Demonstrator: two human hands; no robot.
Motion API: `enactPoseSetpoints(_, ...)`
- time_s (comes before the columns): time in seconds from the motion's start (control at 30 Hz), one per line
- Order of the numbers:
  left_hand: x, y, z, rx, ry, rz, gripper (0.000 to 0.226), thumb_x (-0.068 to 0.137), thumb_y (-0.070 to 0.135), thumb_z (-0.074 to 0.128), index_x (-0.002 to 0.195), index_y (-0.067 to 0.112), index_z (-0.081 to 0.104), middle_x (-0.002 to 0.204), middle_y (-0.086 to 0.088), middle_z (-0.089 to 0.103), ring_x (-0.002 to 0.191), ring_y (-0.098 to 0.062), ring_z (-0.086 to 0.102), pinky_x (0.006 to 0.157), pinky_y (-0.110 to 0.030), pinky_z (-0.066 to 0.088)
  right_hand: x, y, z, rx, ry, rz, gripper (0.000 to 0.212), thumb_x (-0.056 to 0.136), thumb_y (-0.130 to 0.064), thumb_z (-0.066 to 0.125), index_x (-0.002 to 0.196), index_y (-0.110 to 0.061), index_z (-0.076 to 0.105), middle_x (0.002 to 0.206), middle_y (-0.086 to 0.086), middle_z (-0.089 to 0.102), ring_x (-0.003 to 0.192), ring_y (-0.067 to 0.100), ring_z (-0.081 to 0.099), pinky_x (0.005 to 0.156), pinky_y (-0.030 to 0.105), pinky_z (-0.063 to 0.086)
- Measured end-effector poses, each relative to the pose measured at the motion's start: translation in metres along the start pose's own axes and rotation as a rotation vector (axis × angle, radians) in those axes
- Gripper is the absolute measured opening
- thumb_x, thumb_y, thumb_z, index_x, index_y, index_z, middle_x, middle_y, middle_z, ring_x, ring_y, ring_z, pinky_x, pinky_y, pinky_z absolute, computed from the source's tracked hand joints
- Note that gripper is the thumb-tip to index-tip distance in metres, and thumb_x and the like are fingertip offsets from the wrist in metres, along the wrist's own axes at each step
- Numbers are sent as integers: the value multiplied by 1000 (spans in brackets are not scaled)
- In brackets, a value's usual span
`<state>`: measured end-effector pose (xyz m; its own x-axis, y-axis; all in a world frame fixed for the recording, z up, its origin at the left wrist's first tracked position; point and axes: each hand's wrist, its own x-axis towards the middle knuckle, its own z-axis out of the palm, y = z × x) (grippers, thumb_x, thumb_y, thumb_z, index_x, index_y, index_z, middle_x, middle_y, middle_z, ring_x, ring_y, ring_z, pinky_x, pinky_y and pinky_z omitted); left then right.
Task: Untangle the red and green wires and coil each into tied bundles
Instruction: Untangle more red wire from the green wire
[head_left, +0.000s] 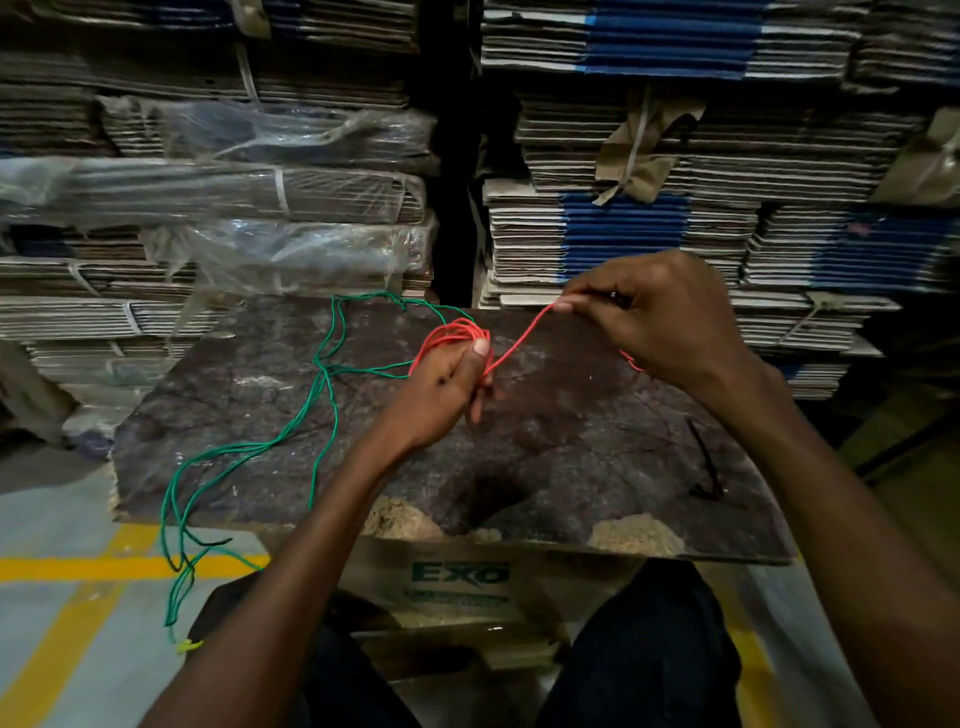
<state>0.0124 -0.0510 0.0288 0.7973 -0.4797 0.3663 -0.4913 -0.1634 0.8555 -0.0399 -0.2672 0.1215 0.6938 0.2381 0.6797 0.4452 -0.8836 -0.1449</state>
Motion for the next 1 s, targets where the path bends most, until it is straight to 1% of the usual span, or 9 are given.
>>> enactPoseSetpoints(0.17,-18,19,14,-523,-85,-128,41,96,36,28,64,14,43,38,5,29,42,-22,41,60,-32,43,7,16,14,-177,80,-201,25,94,-43,54,97,-27,74,81,-5,70,71,23,64,53,30,41)
enactPoseSetpoints(0.27,-25,21,13,-708,-91,-208,43,96,40,33,60,20,45,39,7,26,42,-21,37,76,-40,43,7,25,26,-264,-6,-263,27,92,-37,50,101,-27,73,82,-3,69,71,28,61,57,32,41)
enactPoseSetpoints(0.4,-28,21,11,-787,-44,-298,43,96,42,36,61,18,41,37,7,23,36,-17,38,99,-51,43,8,21,40,-334,-139,-191,16,83,-25,69,96,-31,75,80,-4,71,76,29,63,65,36,36)
enactPoseSetpoints(0.53,-28,21,11,-1022,-56,-338,46,95,42,32,56,21,47,34,9,25,34,-12,30,90,-47,51,1,13,60,-374,-225,-64,19,82,-24,69,97,-36,74,91,-7,74,101,27,59,86,45,29)
enactPoseSetpoints(0.6,-28,22,9,-1150,-46,-335,48,95,41,31,55,21,49,33,9,26,32,-9,26,75,-38,56,-6,13,72,-313,-187,-27,17,81,-26,69,96,-32,74,93,-4,75,113,26,61,102,56,26)
enactPoseSetpoints(0.7,-28,28,7,-1274,-20,-311,54,97,44,29,52,21,50,31,9,27,29,-7,21,53,-24,44,-20,7,85,-39,-165,142,17,91,-28,56,98,-27,72,91,-4,75,98,15,68,110,52,27)
enactPoseSetpoints(0.8,-25,36,6,-1341,-9,-293,61,94,56,28,48,20,45,28,7,25,32,-11,8,45,-21,37,-30,-12,93,557,-150,410,16,96,-10,55,98,-14,70,77,-4,73,65,2,64,71,28,51)
enactPoseSetpoints(0.9,-22,39,7,-1387,-22,-280,64,96,57,27,46,20,41,31,6,15,33,-10,5,44,-21,29,-37,-28,95,1035,-104,642,17,96,2,51,105,4,66,82,5,71,68,1,66,68,15,52)
enactPoseSetpoints(1.0,-20,39,7,-1412,-11,-286,59,97,48,32,45,20,41,35,6,9,32,-10,5,44,-20,26,-43,-40,88,1238,-161,778,19,97,-9,52,106,-9,69,94,11,75,79,13,67,74,23,50)
